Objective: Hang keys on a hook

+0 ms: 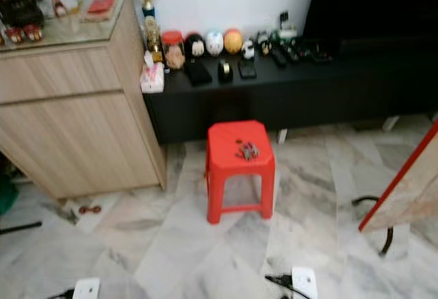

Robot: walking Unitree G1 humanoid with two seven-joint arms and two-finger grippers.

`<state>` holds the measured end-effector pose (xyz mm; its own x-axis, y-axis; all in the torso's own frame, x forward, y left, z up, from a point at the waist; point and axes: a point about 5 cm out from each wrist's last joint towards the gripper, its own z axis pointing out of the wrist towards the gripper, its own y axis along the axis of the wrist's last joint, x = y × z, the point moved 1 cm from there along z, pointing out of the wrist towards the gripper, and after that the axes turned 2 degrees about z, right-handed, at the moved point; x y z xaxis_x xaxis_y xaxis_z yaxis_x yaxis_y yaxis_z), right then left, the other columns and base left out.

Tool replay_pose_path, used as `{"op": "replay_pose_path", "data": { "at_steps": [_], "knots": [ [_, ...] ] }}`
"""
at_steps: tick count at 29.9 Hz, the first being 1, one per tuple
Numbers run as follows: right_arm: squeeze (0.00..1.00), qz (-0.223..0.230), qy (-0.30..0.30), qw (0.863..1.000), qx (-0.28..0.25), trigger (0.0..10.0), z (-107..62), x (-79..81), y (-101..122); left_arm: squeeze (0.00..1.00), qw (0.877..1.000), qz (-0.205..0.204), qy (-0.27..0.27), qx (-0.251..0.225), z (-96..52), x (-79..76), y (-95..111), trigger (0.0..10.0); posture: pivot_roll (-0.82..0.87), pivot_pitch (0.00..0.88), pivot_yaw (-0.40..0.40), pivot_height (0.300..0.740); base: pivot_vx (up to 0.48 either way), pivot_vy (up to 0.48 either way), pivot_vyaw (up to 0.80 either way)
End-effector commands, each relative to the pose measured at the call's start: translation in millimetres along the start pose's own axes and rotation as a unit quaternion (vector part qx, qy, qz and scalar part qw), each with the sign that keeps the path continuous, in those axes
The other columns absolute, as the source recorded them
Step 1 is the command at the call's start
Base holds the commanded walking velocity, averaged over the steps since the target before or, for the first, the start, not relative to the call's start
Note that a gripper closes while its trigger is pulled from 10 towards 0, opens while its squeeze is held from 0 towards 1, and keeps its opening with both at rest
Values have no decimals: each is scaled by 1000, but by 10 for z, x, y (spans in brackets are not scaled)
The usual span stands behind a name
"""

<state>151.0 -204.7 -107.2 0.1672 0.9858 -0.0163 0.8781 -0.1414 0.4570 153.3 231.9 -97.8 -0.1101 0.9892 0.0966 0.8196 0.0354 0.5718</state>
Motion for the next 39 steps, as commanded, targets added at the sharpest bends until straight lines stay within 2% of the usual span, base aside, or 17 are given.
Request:
{"op": "replay_pose_path", "data": {
  "at_steps": [1, 11, 14, 20, 22, 27, 32, 35, 37, 39],
  "knots": [
    [0, 4, -5, 1000, 0, 10000, -4, -41, -3, 0, 1000, 5, -4, 6, -7, -26, -41, 10000, -61, 0, 28, 740, 0, 0, 0],
    [0, -7, 10, 1000, 1, 10000, -3, 1, -16, 0, 1000, 8, -6, 8, -6, -22, -41, 10000, -56, 0, 25, 740, 0, 0, 0],
    [0, -12, 19, 1000, 2, 10000, -3, 38, -29, 0, 1000, 10, -4, 6, -7, -8, -36, 10000, -44, 0, 25, 740, 0, 0, 800],
    [0, 0, 28, 999, 15, 10000, -6, 194, -133, 0, 1000, 21, 1, 12, -13, 75, -38, 10000, -19, 0, 48, 740, 0, 0, 133],
    [0, 3, 34, 999, 17, 10000, -8, 292, -160, 0, 1000, 25, 5, 14, -19, 126, -40, 10000, -26, 0, 67, 740, 0, 0, 0],
    [0, 9, 39, 999, 18, 10000, -12, 359, -188, 0, 999, 44, 5, 17, -28, 186, -46, 10000, -43, 0, 81, 740, 0, 0, 0],
    [0, -4, 40, 999, 23, 10000, -18, 341, -225, 0, 999, 47, 4, 16, -34, 201, -51, 10000, -54, 0, 64, 740, 96, 0, 0],
    [0, -20, 35, 999, 24, 10000, -25, 229, -254, 0, 999, 42, 3, 13, -33, 195, -47, 10000, -77, 0, 39, 740, 242, 0, 0],
    [0, -21, 35, 999, 23, 10000, -25, 221, -249, 0, 999, 42, 2, 13, -32, 192, -43, 10000, -83, 0, 35, 740, 244, 0, 0],
    [0, -21, 20, 999, 14, 10000, -21, 104, -190, 0, 999, 37, -3, 12, -24, 164, -27, 10000, -97, 0, 32, 740, 249, 0, 0]
  ]
}}
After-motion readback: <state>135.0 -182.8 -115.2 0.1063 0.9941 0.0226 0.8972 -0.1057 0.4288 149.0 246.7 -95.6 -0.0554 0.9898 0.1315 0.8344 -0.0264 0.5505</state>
